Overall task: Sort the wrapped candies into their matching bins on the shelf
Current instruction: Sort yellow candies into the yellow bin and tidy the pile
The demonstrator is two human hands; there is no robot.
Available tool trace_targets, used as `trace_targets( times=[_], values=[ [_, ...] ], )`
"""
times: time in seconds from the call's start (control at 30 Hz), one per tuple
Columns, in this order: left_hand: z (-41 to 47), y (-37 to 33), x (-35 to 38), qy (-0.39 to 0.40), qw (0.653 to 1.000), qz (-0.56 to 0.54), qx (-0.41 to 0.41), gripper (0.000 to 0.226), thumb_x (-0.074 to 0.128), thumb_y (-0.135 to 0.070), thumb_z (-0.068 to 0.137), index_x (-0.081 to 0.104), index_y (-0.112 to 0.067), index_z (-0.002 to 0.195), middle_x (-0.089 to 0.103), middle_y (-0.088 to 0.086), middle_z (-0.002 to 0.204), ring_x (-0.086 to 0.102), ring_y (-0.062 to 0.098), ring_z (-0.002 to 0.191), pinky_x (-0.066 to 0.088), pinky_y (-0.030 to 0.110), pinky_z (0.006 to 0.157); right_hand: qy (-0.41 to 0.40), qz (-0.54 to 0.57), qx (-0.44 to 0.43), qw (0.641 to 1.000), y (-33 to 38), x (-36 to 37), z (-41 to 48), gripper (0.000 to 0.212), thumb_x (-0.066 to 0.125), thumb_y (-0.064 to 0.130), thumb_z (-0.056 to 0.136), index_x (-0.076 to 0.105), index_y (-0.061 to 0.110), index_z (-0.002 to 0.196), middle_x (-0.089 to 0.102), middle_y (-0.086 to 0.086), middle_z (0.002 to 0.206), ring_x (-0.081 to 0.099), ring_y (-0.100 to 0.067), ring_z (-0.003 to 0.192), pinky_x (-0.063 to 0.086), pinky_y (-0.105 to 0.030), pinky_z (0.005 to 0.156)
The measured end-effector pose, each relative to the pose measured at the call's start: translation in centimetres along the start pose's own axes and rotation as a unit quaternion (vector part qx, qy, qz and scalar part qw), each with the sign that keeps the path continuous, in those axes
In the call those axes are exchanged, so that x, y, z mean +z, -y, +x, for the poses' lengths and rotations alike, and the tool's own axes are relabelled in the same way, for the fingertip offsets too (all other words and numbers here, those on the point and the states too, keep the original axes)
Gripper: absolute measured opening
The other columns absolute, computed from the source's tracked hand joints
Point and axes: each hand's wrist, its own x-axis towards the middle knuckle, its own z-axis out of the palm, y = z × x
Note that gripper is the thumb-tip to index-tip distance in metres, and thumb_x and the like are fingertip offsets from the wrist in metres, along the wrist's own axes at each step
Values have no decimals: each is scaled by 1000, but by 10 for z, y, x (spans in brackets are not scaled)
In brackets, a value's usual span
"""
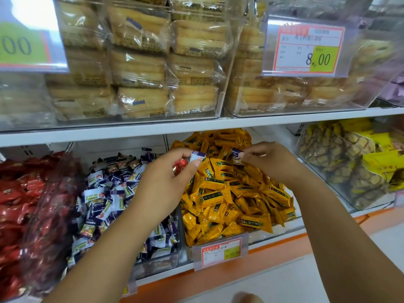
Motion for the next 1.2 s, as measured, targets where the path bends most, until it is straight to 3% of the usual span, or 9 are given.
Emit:
trace_targets(
  times=[0.13, 0.4, 0.6, 0.73, 0.77, 0.8, 1.0, 1.1, 1.2],
  values=[
    [-1, -2, -1, -11, 1000, -7, -19, 20, 62, -45, 86, 67, -34, 102, 60, -16, 77, 51, -3, 56, 34, 15, 48, -30, 87, -18, 996, 26, 7, -9, 10, 65, 29, 89, 69, 29, 80, 70, 7, 82, 64, -12, 77, 46, -15, 66],
    [0, 10, -47, -84, 993, 62, -53, 16, 70, -37, 83, 57, -27, 85, 58, -14, 74, 54, 0, 65, 37, 8, 54, 71, 247, -45, 965, 88, 71, -16, 9, 61, 18, 92, 68, 20, 86, 68, 1, 71, 64, -10, 59, 51, -21, 65],
    [-10, 36, -100, -4, 991, 96, -93, 26, 56, -25, 93, 57, -25, 120, 65, -2, 95, 57, 13, 74, 42, 22, 61, 75, 265, -39, 961, 111, 115, -10, 9, 64, 18, 90, 69, 25, 93, 72, -3, 99, 69, -17, 94, 55, -32, 88],
    [-20, 60, -138, -33, 981, -28, -190, 39, 37, 3, 96, 56, -15, 125, 58, 4, 76, 37, 3, 61, 38, 22, 49, 81, 194, -76, 975, 119, 127, -13, 16, 60, 20, 93, 66, 34, 96, 69, 7, 103, 65, -12, 101, 50, -32, 95],
    [-25, 65, -151, -58, 975, -67, -203, 44, 34, 10, 94, 54, -11, 127, 58, 6, 78, 64, 20, 94, 42, 21, 52, 79, 168, -85, 979, 121, 128, -15, 17, 61, 21, 93, 65, 37, 95, 68, 11, 102, 64, -9, 99, 50, -29, 93],
    [-30, 71, -163, -86, 971, -86, -204, 47, 34, 13, 93, 52, -13, 128, 61, 9, 81, 67, 17, 73, 45, 18, 53, 76, 155, -89, 981, 122, 128, -16, 18, 61, 23, 93, 65, 39, 94, 68, 12, 101, 64, -8, 97, 49, -27, 91],
    [-41, 110, -216, -289, 933, 165, -140, 21, 68, -11, 82, 67, -11, 103, 71, 4, 88, 65, 22, 79, 47, 25, 66, 62, 233, -55, 969, 117, 124, -20, 20, 59, 15, 93, 70, 31, 89, 75, 10, 90, 70, -8, 90, 52, -34, 92],
    [-38, 129, -209, -230, 954, 142, -132, 35, 72, -6, 79, 68, -12, 113, 71, 2, 104, 67, 15, 94, 42, 9, 79, 41, 236, -61, 969, 111, 117, -25, 17, 58, 18, 93, 70, 29, 91, 75, 4, 92, 70, -10, 88, 54, -31, 89],
    [-35, 137, -202, -181, 956, 176, -147, 37, 73, -13, 81, 68, -17, 117, 69, 2, 116, 67, 16, 98, 46, 18, 87, -2, 221, -68, 973, 105, 104, -37, 18, 57, 19, 94, 69, 32, 90, 73, 6, 93, 69, -10, 90, 55, -24, 85]
  ],
)
